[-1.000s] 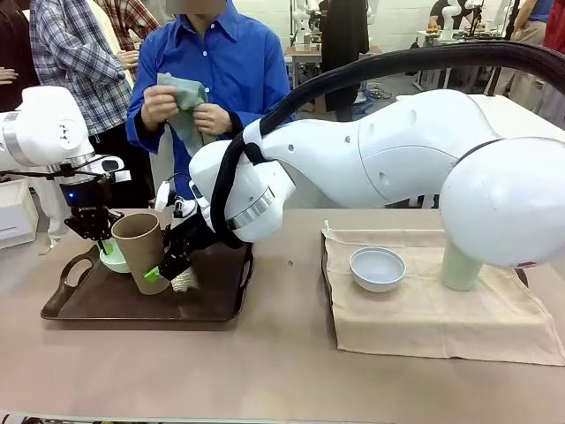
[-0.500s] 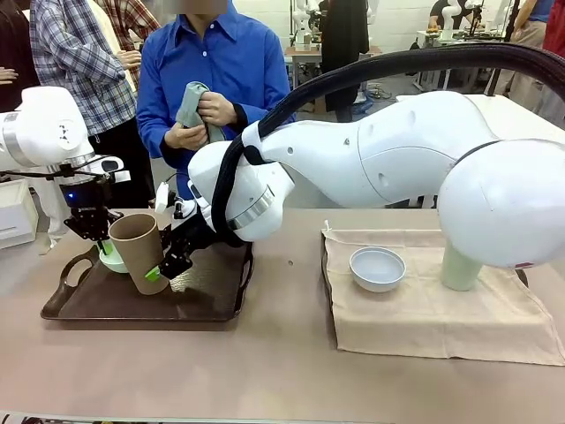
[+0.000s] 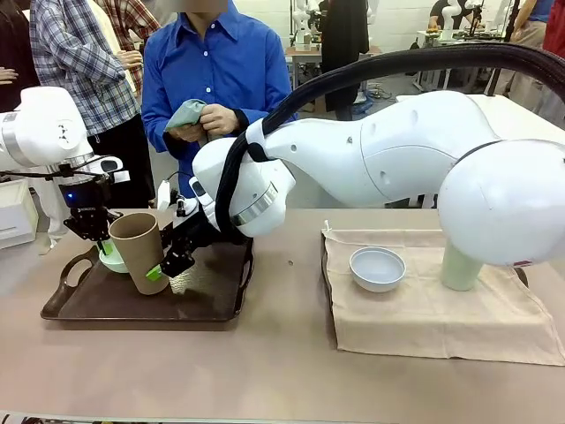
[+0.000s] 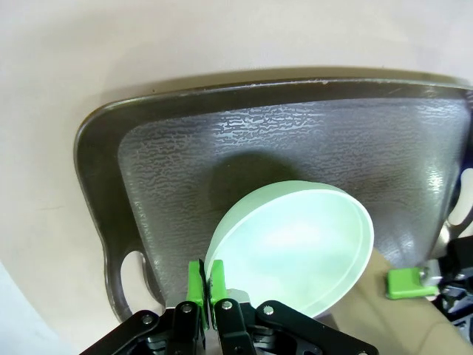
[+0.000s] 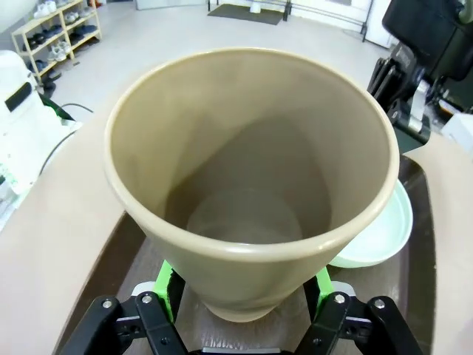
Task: Set up a tray with a mat and arrange the tableware.
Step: Pick up the Picnic Bowl and Reusable plastic cup from the Handle tray in front of the human's position and hold them in the air.
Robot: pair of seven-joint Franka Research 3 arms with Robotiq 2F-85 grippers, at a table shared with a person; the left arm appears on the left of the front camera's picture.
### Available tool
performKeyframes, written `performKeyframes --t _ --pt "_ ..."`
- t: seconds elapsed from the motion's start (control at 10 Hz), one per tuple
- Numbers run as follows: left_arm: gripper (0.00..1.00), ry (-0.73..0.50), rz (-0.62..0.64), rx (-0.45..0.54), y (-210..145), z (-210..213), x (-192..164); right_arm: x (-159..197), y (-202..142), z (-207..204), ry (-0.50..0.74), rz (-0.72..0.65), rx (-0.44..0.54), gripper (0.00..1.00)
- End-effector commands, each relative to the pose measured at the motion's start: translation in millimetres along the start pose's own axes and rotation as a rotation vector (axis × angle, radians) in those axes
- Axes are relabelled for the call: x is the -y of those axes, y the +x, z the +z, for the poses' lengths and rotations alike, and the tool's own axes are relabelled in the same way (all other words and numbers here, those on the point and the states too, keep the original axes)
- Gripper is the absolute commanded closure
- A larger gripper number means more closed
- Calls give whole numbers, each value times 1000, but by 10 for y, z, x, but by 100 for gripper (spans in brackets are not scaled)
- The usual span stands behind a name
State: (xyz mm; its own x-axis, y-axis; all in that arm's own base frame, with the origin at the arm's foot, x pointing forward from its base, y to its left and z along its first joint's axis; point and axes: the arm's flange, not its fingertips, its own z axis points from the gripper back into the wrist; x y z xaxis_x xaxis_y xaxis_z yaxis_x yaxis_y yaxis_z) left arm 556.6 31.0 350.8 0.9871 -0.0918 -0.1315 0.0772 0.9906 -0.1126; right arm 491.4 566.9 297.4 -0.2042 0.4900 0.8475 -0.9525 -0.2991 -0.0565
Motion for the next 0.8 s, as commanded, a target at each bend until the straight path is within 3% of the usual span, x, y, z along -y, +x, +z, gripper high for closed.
performKeyframes --t 0.0,0.3,0.7 --pt "100 -4 -30 -5 -91 36 -60 -327 53 514 4 8 47 100" --pt "100 15 -59 43 -308 292 70 -759 42 1176 -10 -79 67 100" --pt "100 57 -83 164 -866 1054 423 -1294 219 1764 -74 -100 36 100"
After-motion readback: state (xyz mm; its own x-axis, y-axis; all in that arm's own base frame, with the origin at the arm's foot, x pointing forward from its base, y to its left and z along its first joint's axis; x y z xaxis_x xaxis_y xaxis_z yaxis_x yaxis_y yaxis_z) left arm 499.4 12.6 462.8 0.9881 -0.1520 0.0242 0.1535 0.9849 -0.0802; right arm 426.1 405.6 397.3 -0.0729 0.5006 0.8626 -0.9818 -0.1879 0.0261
